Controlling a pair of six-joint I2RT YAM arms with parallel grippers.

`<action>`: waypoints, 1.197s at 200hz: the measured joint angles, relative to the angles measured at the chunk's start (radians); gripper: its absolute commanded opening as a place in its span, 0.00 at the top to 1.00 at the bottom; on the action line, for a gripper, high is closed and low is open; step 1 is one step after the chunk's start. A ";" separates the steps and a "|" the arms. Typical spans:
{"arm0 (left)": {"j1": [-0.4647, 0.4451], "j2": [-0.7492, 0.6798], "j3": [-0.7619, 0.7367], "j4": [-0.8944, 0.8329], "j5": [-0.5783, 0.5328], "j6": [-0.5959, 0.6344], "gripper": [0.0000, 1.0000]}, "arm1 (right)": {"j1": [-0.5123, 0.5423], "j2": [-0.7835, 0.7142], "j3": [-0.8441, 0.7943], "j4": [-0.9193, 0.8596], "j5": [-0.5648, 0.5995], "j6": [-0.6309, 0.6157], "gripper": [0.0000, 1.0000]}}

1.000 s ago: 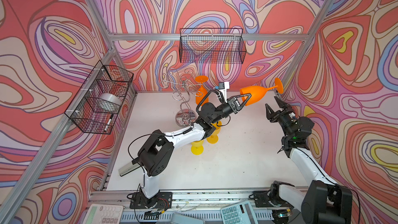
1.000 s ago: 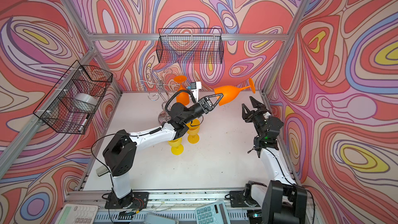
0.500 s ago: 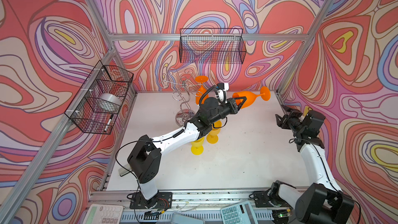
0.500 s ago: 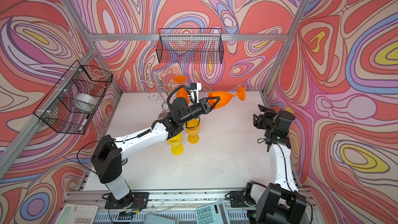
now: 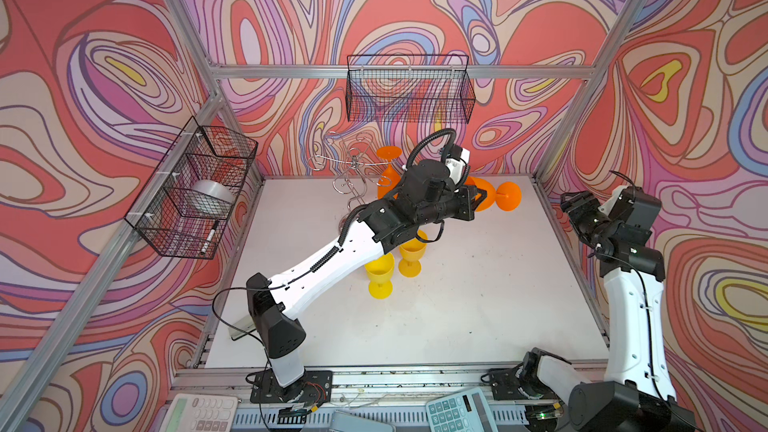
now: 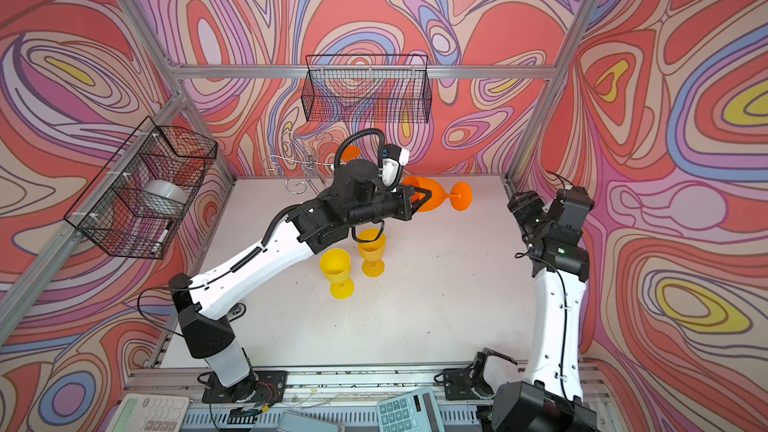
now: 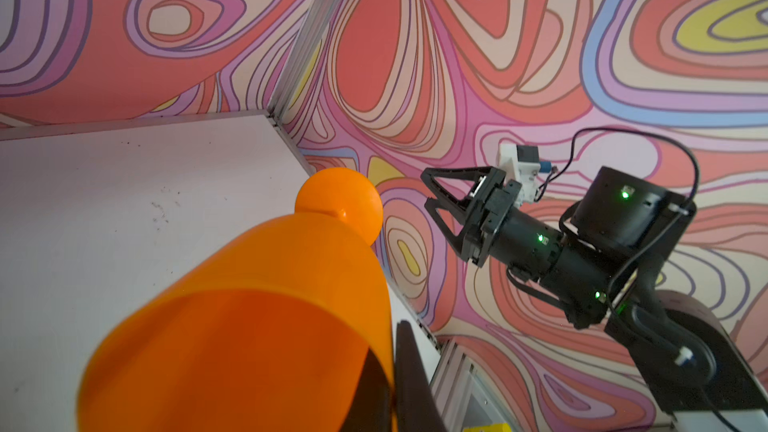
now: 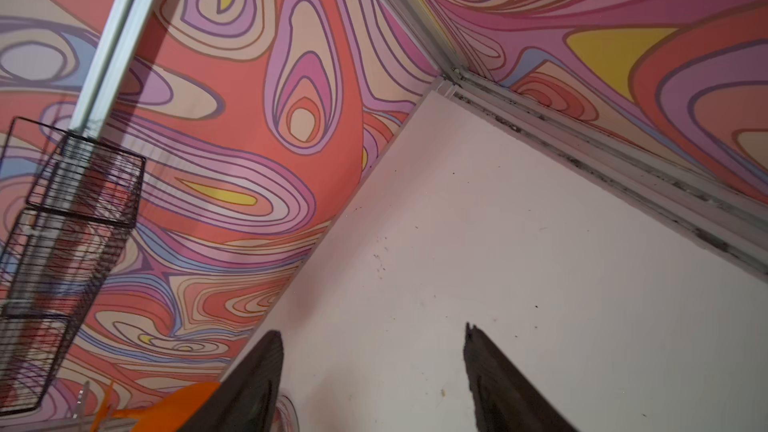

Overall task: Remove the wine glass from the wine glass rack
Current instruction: 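Carry the orange glass toward the yellow goblets with the left gripper while the right withdraws, then lower the orange glass with the left gripper onto the table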

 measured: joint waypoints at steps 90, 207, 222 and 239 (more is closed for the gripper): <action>-0.151 0.004 0.118 -0.573 -0.155 0.180 1.00 | 0.000 0.005 0.000 -0.046 0.076 -0.146 0.14; -0.257 -0.037 -0.197 -0.809 -0.318 0.192 1.00 | 0.000 0.001 -0.026 -0.016 0.054 -0.131 0.15; -0.261 -0.037 -0.223 -0.810 -0.311 0.192 1.00 | 0.000 0.001 -0.026 -0.016 0.049 -0.130 0.15; -0.265 -0.034 -0.243 -0.810 -0.306 0.192 1.00 | 0.000 0.000 -0.026 -0.015 0.045 -0.125 0.15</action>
